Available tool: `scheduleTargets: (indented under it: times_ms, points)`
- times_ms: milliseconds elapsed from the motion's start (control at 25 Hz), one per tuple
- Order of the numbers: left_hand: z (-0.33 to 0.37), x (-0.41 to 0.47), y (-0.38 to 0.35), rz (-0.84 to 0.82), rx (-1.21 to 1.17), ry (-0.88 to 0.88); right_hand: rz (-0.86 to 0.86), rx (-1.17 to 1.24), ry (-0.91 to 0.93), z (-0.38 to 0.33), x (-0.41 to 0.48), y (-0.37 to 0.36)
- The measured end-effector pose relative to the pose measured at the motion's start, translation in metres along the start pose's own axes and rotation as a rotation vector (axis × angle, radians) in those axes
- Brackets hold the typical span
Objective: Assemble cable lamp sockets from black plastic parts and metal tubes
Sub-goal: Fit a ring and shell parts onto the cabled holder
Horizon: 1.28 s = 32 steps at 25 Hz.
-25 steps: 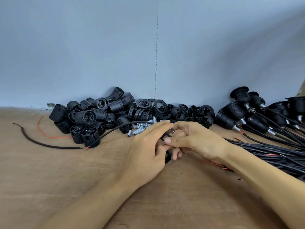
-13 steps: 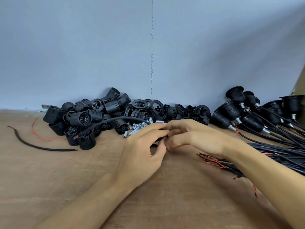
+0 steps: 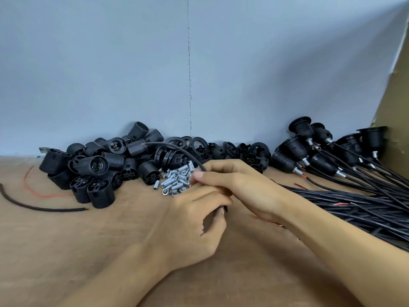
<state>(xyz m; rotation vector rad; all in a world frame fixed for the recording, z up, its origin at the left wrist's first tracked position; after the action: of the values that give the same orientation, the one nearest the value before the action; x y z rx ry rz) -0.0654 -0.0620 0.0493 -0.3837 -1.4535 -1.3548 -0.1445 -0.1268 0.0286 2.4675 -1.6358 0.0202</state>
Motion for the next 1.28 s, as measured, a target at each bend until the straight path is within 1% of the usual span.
scheduleTargets:
  times_ms: [40,160,320,400,560,680,760,960,1040,1080,1200,1280]
  points:
    - [0.002,-0.001,-0.003,-0.018,-0.006,-0.014,0.011,0.036,0.006,-0.001,0.0,0.001]
    - [0.0,-0.003,-0.008,-0.029,-0.007,-0.011,0.113,0.067,0.034,-0.004,0.001,0.016]
    - [-0.006,-0.003,-0.002,0.095,0.007,0.002,0.23,0.195,0.056,-0.005,0.002,0.031]
    - [-0.01,-0.003,0.001,0.142,0.018,0.035,0.287,0.249,0.069,-0.006,0.001,0.038]
    - [-0.039,-0.006,0.008,0.174,-0.057,0.262,0.393,0.383,0.049,-0.001,-0.003,0.05]
    - [-0.054,-0.011,0.004,0.13,-0.162,0.413,0.415,0.433,0.052,0.002,-0.005,0.052]
    - [-0.055,-0.012,0.002,0.116,-0.171,0.438,0.418,0.385,0.092,-0.002,-0.007,0.053]
    - [-0.052,-0.009,0.01,0.163,-0.102,0.392,0.466,0.178,0.307,-0.026,-0.017,0.058]
    - [-0.052,-0.008,0.016,0.186,-0.067,0.378,0.509,0.107,0.349,-0.03,-0.022,0.058]
    - [-0.053,-0.009,0.017,0.19,-0.059,0.375,0.562,0.051,0.355,-0.03,-0.025,0.06]
    - [-0.057,-0.011,0.014,0.165,-0.087,0.382,0.806,-0.151,0.374,-0.03,-0.044,0.071]
    - [-0.056,-0.013,0.01,0.139,-0.107,0.375,0.915,-0.18,0.413,-0.032,-0.054,0.076]
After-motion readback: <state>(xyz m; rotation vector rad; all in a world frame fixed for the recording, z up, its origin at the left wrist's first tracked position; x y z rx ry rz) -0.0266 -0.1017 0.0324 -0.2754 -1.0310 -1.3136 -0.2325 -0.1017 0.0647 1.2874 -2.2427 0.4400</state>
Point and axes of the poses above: each hand's wrist, its own x-axis towards the middle knuckle, its own y-axis out of the back of the hand, z = x × y, the point moved 10 cm from there along x, towards the middle knuckle, and after that the axes turned 6 degrees about x, right-handed, at the moved point
